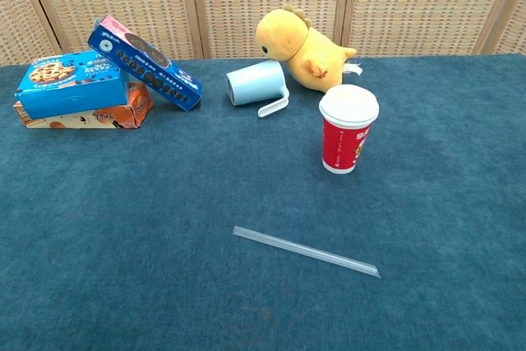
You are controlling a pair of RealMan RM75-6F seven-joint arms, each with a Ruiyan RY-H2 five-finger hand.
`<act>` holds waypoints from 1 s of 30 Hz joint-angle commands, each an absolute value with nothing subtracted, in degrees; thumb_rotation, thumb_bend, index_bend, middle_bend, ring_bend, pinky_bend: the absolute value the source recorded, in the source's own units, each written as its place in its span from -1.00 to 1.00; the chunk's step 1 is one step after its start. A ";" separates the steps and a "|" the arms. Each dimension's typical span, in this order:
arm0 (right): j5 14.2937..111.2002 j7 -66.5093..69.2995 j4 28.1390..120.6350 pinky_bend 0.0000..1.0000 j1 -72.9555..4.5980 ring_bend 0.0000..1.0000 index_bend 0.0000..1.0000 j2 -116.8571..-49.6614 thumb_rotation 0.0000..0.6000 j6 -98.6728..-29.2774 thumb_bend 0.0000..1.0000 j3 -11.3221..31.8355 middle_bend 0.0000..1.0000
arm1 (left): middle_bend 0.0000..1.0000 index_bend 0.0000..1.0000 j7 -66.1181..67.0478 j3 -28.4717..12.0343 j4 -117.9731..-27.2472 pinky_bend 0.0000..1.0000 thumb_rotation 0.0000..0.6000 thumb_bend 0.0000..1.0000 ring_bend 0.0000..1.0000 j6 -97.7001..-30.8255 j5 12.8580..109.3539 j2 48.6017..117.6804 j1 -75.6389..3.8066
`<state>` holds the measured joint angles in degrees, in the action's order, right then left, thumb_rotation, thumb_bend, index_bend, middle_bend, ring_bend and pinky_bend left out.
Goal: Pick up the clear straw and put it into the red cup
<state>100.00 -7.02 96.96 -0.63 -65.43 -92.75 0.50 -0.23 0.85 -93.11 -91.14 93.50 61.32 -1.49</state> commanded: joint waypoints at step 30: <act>80.07 -40.03 109.32 -1.00 -27.39 -1.00 -0.76 -78.29 1.00 -48.07 -1.00 7.71 -1.00 | -1.00 -1.00 -3.31 -0.52 -92.85 -1.00 1.00 -0.65 -1.00 -88.55 89.88 60.26 -2.45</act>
